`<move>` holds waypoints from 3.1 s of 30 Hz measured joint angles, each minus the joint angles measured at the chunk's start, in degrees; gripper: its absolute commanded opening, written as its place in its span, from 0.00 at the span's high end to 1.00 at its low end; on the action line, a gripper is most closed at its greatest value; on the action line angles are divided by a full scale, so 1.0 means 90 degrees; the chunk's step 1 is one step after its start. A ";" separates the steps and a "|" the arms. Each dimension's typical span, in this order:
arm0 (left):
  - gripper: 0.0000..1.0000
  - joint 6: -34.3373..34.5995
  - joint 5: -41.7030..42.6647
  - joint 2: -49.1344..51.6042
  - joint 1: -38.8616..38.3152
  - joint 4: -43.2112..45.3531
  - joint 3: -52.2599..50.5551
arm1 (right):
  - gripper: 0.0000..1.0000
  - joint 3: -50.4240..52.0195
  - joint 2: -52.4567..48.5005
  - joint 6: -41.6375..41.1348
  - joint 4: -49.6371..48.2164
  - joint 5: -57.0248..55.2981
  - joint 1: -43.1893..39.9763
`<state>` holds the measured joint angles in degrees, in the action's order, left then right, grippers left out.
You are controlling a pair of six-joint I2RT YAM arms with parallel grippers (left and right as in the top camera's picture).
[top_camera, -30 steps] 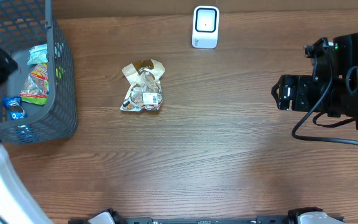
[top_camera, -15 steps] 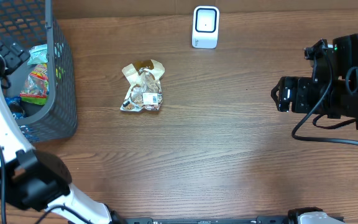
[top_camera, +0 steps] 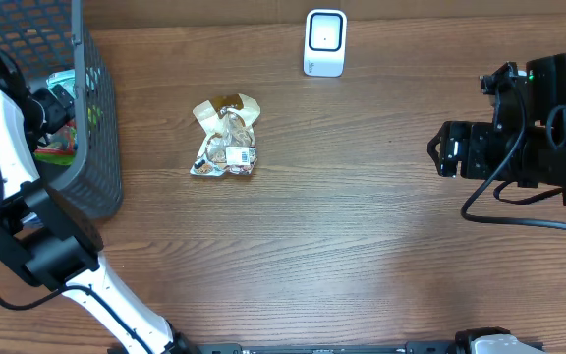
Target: Scan the item barcode
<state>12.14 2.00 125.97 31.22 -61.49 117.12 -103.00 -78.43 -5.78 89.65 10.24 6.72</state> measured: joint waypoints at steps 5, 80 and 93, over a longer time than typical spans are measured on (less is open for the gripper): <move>0.01 -0.0187 0.0000 0.0260 -0.0002 0.0002 0.0000 | 0.11 0.0000 0.0000 0.0002 0.0000 0.0002 0.0002; 0.65 -0.0233 -0.0398 0.1741 -0.0138 0.0007 0.1404 | 0.11 0.0000 0.0000 -0.0002 0.0044 0.0007 0.0002; 0.96 -0.0253 -0.0226 0.1889 -0.0158 -0.0709 0.1870 | 0.11 0.0000 -0.0002 -0.0002 -0.0012 0.0007 0.0000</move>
<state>9.87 -0.03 142.98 29.80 -67.88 133.95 -103.00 -78.46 -5.80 89.54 10.31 6.72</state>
